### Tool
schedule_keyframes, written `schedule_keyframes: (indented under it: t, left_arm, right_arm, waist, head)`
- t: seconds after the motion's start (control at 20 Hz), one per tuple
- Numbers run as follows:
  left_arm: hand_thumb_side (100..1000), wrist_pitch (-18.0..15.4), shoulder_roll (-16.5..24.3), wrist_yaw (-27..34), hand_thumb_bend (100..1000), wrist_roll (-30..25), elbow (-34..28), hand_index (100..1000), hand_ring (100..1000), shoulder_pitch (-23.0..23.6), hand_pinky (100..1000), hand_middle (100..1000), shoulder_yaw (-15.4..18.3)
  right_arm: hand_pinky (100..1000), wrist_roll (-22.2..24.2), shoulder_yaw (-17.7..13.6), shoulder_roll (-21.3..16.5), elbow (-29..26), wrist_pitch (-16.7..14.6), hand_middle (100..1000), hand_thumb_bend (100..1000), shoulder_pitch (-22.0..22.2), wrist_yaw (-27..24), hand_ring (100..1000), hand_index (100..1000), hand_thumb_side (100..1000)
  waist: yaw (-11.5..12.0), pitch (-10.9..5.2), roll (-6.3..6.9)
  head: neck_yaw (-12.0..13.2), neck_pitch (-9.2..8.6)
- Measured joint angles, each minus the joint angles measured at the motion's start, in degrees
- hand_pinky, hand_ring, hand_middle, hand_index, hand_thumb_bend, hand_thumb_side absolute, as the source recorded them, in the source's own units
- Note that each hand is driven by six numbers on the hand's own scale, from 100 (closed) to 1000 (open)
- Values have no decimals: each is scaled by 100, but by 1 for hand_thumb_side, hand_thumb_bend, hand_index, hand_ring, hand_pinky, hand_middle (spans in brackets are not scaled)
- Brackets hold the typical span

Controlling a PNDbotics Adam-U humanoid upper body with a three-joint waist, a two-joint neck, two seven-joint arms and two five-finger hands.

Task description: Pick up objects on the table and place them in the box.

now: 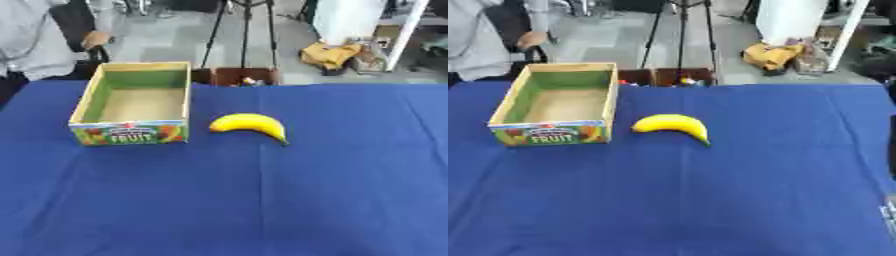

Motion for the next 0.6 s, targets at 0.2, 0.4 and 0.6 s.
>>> schedule_keyframes:
  t: [0.2, 0.4, 0.6]
  left_arm:
    - [991, -1, 0, 2, 100, -1, 0, 878, 680, 0, 570, 737, 0]
    - [991, -2, 0, 2, 100, -2, 0, 878, 680, 0, 569, 737, 0]
    - [990, -3, 0, 3, 100, -3, 0, 878, 679, 0, 569, 737, 0]
  right_arm:
    - [757, 5, 0, 0, 0, 5, 709, 100, 0, 0, 803, 859, 1000]
    - [751, 4, 0, 0, 0, 4, 714, 100, 0, 0, 824, 858, 1000]
    - [749, -36, 0, -104, 0, 11, 729, 100, 6, 7, 840, 857, 1000]
  waist:
    - [7, 0, 0]
    - [8, 0, -3]
    - [21, 0, -12]
  head:
    - [-1, -2]
    - [-2, -4]
    - [-2, -8]
